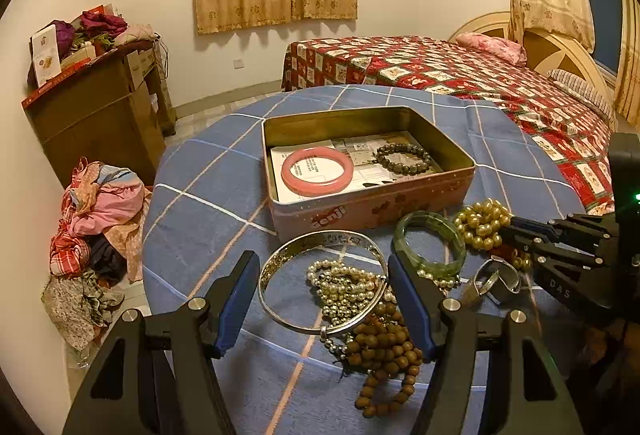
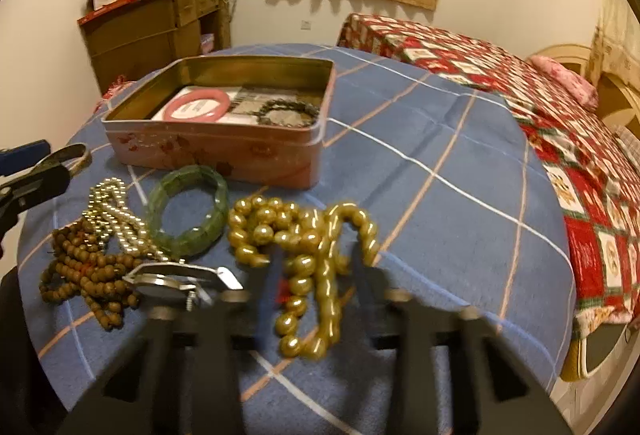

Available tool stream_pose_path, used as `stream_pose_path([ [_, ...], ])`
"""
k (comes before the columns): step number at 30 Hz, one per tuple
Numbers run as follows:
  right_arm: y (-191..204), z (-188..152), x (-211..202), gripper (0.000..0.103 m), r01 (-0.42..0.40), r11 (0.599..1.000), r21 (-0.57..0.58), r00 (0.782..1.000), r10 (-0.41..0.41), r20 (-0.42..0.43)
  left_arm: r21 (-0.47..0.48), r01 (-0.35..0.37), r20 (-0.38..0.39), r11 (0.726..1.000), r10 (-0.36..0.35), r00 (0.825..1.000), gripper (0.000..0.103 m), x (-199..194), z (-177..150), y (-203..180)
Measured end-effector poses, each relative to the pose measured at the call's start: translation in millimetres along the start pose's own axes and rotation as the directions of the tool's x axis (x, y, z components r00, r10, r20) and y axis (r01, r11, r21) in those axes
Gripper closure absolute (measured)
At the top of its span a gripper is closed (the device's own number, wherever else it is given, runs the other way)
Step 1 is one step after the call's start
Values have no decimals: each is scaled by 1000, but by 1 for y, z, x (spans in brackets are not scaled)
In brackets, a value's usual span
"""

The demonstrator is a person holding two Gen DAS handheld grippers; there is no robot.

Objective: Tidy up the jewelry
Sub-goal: 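Grasp the silver bangle with the left tool while the right tool grasps a gold bead strand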

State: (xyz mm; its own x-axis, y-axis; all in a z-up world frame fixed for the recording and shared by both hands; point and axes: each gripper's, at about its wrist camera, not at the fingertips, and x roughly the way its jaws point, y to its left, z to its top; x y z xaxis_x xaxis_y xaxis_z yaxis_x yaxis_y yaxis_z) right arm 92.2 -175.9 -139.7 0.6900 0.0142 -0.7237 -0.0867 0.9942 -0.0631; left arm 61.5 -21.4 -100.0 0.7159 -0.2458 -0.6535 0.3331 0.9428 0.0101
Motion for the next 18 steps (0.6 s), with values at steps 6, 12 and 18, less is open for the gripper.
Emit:
stream_pose_path([
  [6,-3,3,-21,90,24,1000,1,998,-24,63,-7,-14,26,1000,14,1000,36,-7,9,7],
  [12,-8,18,-42,90,25,1000,10,993,-26,117,-9,-15,44,1000,15,999,36,-12,19,9],
  [18,-10,31,-57,90,32,999,7,987,-32,154,3,-25,72,1000,25,997,36,-17,33,9],
])
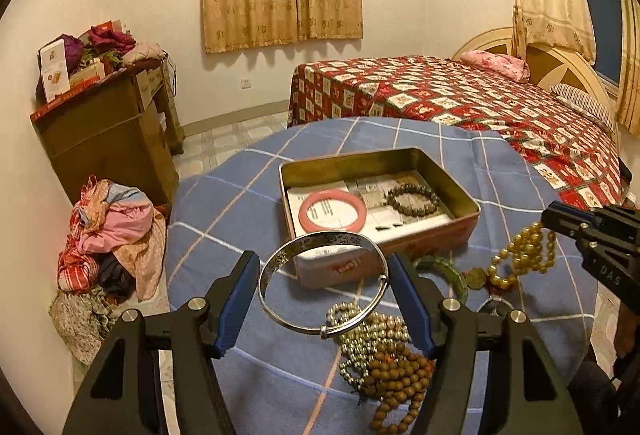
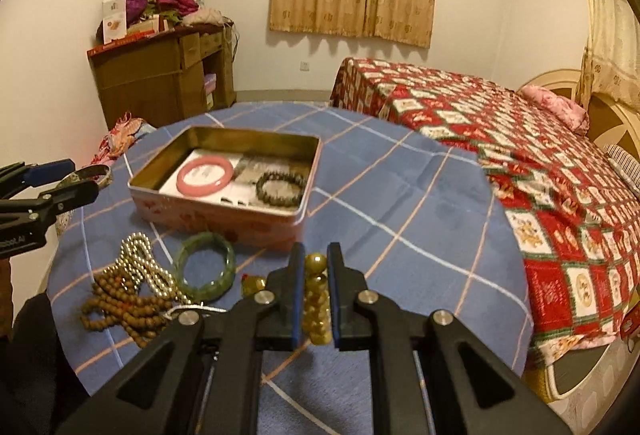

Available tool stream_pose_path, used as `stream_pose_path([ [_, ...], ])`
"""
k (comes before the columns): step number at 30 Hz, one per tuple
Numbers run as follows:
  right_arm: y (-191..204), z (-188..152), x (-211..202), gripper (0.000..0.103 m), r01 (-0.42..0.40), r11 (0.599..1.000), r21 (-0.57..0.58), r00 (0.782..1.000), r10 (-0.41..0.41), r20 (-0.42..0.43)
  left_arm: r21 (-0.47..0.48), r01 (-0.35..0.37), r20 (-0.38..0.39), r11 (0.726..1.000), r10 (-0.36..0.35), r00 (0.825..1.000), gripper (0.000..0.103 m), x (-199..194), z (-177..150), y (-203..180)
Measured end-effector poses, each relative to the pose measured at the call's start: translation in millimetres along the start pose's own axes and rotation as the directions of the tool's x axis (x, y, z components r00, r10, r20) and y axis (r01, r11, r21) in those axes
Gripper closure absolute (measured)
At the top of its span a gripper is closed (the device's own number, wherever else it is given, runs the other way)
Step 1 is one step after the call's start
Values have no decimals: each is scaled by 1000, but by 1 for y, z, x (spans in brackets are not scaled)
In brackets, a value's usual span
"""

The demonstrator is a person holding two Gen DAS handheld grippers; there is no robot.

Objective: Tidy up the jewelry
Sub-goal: 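Grasp the silver bangle with the left tool while the right tool grasps a gold bead strand, then carry the silver bangle and gold beads into the tin and release both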

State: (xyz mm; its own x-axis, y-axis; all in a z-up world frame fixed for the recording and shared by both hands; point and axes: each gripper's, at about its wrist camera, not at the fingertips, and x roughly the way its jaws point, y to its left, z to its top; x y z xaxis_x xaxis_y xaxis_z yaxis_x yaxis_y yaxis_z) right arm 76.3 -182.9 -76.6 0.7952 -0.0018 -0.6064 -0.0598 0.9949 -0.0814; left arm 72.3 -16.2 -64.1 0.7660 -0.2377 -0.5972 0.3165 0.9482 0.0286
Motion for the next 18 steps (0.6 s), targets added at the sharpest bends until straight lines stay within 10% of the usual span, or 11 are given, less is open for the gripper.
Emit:
stream_pose_path([
  [18,-7,34,-14,90,52,997,-60,996,-48,71,52,-56,58,997,53,997,36,0,41,-5],
])
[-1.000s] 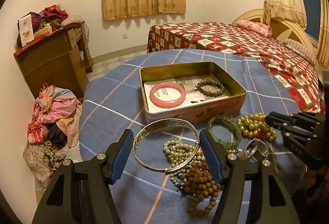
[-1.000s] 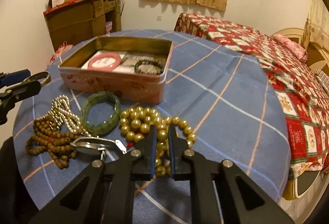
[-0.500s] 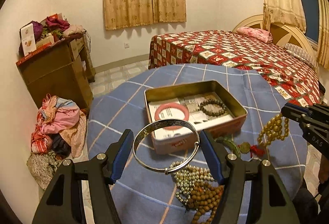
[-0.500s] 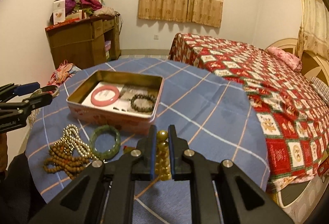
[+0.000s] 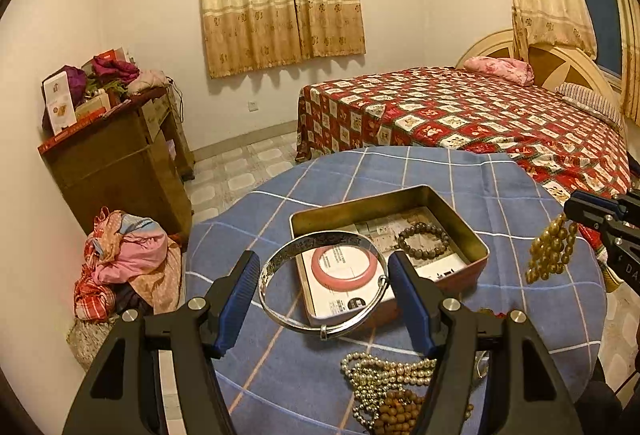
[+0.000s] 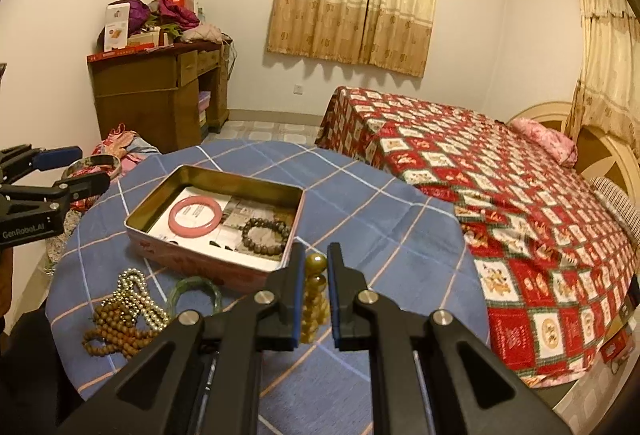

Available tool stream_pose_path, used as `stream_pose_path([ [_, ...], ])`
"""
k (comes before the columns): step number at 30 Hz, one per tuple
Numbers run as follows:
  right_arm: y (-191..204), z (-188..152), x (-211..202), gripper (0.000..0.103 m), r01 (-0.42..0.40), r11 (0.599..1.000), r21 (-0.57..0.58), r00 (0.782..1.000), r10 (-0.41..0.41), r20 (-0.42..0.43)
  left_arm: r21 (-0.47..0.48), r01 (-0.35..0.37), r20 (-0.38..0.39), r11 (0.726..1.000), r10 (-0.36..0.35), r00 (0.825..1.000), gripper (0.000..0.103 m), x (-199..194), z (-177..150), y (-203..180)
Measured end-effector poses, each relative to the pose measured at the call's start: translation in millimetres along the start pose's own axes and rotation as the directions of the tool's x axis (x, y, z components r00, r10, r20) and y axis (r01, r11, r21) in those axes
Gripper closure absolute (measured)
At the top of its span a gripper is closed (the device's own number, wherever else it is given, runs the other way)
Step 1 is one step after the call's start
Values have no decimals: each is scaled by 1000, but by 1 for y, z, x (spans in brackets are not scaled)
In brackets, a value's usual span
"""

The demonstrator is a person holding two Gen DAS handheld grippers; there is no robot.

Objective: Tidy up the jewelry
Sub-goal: 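Carry the silver bangle and gold beads into the tin and release both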

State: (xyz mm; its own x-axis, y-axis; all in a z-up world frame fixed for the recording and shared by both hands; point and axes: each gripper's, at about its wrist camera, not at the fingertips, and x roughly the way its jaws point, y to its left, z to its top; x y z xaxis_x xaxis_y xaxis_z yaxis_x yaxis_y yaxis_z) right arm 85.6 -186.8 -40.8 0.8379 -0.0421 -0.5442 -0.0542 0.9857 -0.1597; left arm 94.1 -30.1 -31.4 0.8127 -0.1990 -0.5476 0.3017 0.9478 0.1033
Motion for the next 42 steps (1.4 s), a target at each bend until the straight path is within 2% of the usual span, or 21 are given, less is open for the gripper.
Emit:
stream_pose_path([
  [14,6,26,14,90,-8,999,-41,1000,9,24,8,-25,-7,1000,25,1000,36,24,17,2],
  [29,35,58,40,90,-47,995,-89,998,51,42,-16,-56,-20,998,55,998,36,55,36,14],
  [42,44,62,69,90,-57,996,-73,998,58,18,-11,-85,-49,996,84,995,36,81,40,12],
])
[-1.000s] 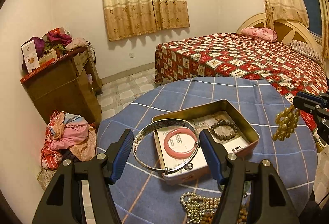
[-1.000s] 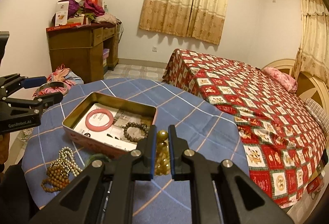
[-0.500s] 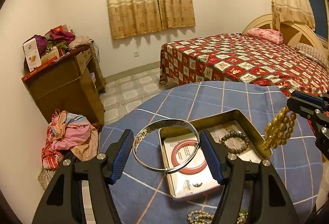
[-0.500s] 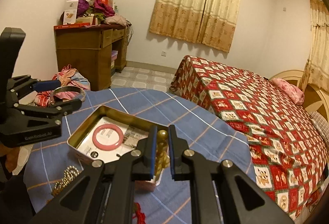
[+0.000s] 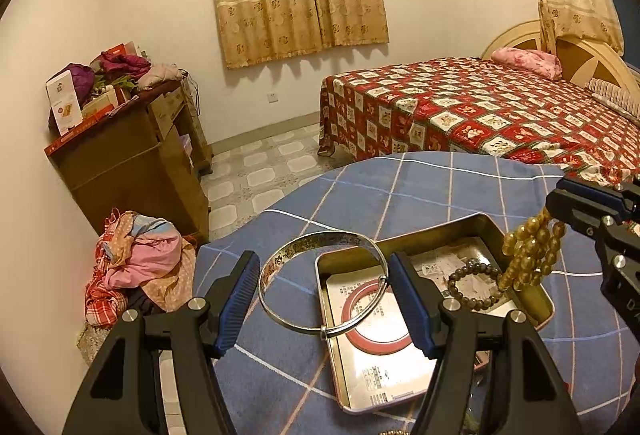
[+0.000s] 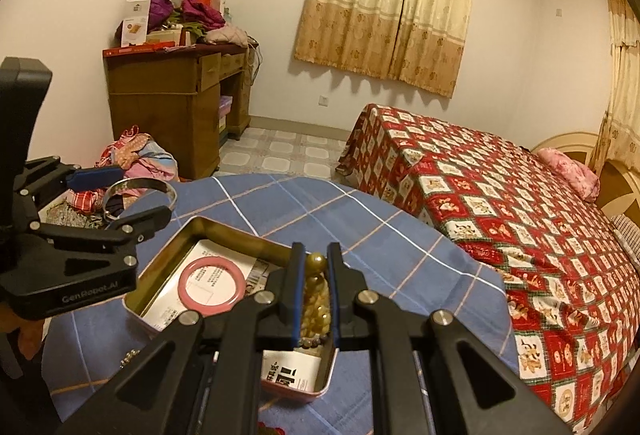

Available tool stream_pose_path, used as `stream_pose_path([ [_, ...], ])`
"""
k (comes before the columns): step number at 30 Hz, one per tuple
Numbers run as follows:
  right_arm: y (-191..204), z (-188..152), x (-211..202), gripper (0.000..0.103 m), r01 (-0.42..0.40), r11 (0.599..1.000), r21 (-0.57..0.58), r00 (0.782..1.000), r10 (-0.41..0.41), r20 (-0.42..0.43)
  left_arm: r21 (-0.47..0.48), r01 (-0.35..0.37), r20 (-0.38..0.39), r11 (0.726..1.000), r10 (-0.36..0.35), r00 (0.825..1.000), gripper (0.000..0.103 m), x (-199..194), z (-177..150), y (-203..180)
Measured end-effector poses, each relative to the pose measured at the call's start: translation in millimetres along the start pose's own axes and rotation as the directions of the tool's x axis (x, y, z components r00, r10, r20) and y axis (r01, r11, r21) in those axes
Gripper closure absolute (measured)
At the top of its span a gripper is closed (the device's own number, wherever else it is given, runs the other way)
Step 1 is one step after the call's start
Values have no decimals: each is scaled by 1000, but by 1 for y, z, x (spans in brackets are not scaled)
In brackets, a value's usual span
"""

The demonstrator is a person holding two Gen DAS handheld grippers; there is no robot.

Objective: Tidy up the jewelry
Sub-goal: 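Carry the silver bangle and gold beads into the tin and release both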

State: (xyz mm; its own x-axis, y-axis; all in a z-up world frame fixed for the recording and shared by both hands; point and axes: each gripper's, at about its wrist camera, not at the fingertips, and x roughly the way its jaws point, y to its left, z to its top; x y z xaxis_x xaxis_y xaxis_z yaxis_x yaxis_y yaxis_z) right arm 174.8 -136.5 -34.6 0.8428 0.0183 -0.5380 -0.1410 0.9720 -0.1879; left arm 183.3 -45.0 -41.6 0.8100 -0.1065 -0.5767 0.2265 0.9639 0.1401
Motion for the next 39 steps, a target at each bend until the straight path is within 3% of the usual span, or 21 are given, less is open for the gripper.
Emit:
stream_pose_path([
  [31,2,-20,68,89,-4,1000,15,991,6,-136,73,-18,-87,997,25,996,35,56,-13,-17],
  [32,2,-22,69,84,2,1000,16,990,0,-142,83,-27,-88,996,35,996,35,57,-14,-18],
  [35,-1,-24,67,54,3,1000,28,990,1,-140,94,-45,-88,995,54,995,30,56,-16,-17],
  [39,-7,-29,59,51,19,999,41,989,-13,-146,95,-68,-77,993,76,994,26,49,-20,-12],
])
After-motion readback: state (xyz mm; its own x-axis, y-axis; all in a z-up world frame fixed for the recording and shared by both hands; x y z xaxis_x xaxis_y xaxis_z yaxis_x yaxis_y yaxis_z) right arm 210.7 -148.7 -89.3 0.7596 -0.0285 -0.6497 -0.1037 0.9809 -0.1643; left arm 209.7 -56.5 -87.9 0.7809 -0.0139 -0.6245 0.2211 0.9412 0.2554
